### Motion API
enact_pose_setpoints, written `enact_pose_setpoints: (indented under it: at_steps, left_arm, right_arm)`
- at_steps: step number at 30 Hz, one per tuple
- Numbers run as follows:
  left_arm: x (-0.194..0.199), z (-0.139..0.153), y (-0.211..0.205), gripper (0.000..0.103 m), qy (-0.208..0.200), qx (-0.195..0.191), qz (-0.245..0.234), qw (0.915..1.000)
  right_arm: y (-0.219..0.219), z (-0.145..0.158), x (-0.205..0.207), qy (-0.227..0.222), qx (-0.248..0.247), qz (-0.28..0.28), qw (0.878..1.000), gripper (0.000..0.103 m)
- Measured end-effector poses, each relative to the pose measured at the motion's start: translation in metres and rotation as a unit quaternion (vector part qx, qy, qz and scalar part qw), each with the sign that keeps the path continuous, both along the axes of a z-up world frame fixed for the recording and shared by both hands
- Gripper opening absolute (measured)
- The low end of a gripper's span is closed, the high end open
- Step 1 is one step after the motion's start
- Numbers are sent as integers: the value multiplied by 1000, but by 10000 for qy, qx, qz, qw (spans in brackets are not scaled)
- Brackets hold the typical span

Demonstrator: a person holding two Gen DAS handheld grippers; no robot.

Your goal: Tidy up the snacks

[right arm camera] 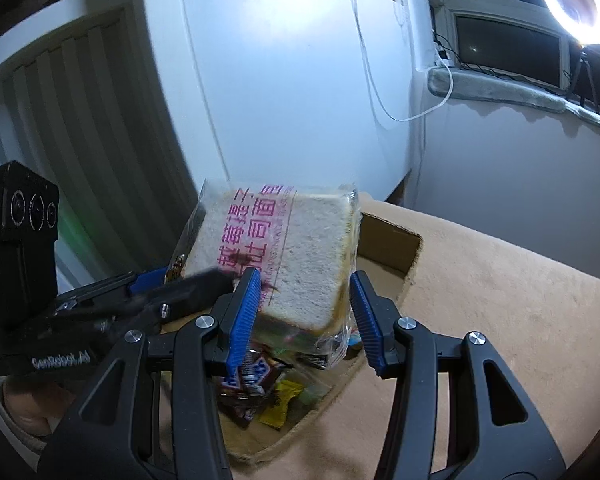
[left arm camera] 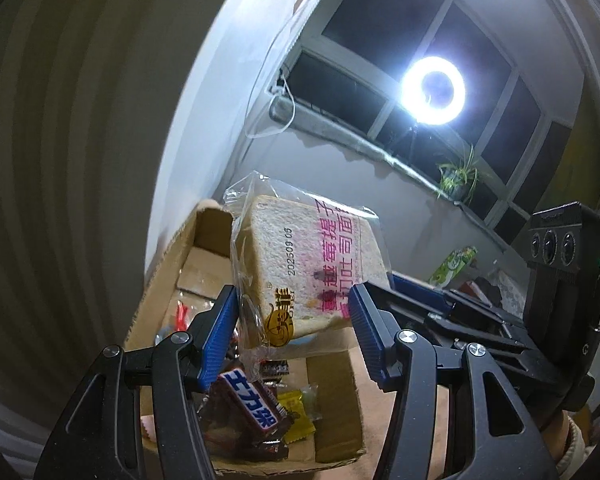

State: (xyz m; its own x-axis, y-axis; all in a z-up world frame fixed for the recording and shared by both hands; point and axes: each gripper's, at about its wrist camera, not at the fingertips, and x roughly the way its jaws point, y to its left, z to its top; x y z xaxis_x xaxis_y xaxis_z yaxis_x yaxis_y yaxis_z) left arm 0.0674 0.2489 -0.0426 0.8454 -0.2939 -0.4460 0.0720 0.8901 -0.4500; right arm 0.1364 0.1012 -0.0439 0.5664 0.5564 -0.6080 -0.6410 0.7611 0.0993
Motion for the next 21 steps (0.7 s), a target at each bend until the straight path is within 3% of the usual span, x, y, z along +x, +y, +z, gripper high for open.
enact_pose_setpoints:
  at_steps: [2, 5, 8, 11, 13, 21]
  left_arm:
    - [2, -10, 3, 73, 241, 233, 289, 9990]
    - [-15, -17, 16, 73, 378, 299, 852, 9952]
    - [-44, -13, 25, 81, 185, 250, 1088, 9936]
    - [-61, -6, 29, 81, 43, 318, 1396, 9897]
    - [-65, -2, 29, 81, 28, 339, 1440, 9890]
    - [-65, 10, 0, 81, -6, 710, 1372, 9880]
  right_arm:
    - [-9, -8, -1, 31, -217, -260, 9994, 63]
    - [-29, -6, -14, -154, -139, -359, 9991, 63]
    - [-41, -6, -24, -250, -86, -386, 9989, 63]
    - [-46, -5, -31, -297, -19, -363, 9989, 64]
    - [-46, -2, -37, -399, -31, -331, 9986, 74]
    - [-61, 5, -54, -724, -89, -398, 9965, 75]
